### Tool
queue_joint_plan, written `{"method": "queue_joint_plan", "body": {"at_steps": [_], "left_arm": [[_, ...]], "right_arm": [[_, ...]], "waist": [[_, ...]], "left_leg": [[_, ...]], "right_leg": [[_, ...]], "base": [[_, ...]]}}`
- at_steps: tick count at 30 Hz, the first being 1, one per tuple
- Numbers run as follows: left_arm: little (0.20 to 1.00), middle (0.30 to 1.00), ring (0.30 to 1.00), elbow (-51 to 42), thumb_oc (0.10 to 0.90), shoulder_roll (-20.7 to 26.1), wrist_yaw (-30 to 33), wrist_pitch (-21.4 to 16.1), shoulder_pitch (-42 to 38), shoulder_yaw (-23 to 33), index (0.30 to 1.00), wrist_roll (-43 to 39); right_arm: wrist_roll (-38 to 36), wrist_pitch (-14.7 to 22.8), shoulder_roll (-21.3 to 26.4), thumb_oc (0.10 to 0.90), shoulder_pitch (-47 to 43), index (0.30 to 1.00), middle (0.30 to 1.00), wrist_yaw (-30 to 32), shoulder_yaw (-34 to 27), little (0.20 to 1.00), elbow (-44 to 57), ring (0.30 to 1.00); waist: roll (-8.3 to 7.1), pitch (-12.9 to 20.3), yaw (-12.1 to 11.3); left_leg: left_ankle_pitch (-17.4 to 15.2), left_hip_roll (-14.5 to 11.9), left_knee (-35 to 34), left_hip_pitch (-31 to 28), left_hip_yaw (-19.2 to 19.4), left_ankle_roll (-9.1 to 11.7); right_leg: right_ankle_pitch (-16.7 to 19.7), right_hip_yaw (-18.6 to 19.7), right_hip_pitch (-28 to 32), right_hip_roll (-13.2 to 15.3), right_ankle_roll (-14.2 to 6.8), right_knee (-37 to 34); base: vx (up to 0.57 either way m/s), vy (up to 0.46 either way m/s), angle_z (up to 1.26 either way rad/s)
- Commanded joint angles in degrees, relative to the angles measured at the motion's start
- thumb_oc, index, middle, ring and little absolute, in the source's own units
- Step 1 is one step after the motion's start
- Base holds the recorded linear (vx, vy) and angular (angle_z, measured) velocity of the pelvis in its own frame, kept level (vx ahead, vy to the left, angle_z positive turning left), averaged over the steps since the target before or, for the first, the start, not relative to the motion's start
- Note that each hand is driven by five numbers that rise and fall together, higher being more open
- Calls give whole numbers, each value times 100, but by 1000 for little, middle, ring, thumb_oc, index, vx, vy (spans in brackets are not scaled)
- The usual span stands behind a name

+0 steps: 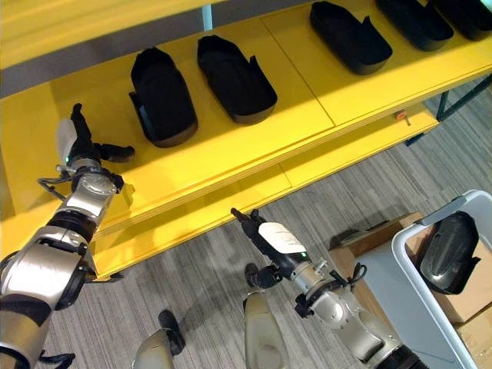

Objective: Move parts from the plastic box to the shelf.

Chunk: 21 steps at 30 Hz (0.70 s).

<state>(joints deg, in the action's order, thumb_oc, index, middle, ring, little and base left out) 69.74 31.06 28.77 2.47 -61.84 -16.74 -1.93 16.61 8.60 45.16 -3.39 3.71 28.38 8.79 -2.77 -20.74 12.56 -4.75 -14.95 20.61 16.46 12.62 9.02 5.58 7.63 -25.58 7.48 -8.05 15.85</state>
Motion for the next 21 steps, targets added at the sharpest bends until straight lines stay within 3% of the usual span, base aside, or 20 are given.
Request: {"method": "queue_joint_plan", "body": {"at_steps": [1, 11, 21], "left_arm": [[1000, 1000, 1000, 309, 900, 843, 153, 76, 106, 131, 1000, -25], [1000, 1000, 1000, 393, 900, 1208, 24, -1, 323, 384, 1000, -257], [1000, 1000, 1000, -256, 900, 1031, 28, -331, 773, 533, 1000, -519]], "right_arm": [[-294, 487, -33, 900, -264, 1000, 1000, 103, -434, 1000, 704, 1000], [-357, 505, -16, 900, -235, 1000, 1000, 28, -552, 1000, 743, 1000], [-219, 521, 46, 900, -262, 1000, 1000, 139, -830, 1000, 939, 1000]], "waist": [[-176, 171, -122], [-180, 186, -164], [-218, 152, -240]], "left_leg": [[157, -21, 194, 96, -475, 10], [154, -12, 209, 98, -488, 13], [146, -14, 238, 103, -544, 6]], "right_leg": [[189, -61, 35, 271, -328, 66], [179, -88, 66, 285, -325, 64], [174, -126, 139, 302, -323, 36]], "base": [[0, 0, 0], [0, 0, 0], [1, 2, 1]]}}
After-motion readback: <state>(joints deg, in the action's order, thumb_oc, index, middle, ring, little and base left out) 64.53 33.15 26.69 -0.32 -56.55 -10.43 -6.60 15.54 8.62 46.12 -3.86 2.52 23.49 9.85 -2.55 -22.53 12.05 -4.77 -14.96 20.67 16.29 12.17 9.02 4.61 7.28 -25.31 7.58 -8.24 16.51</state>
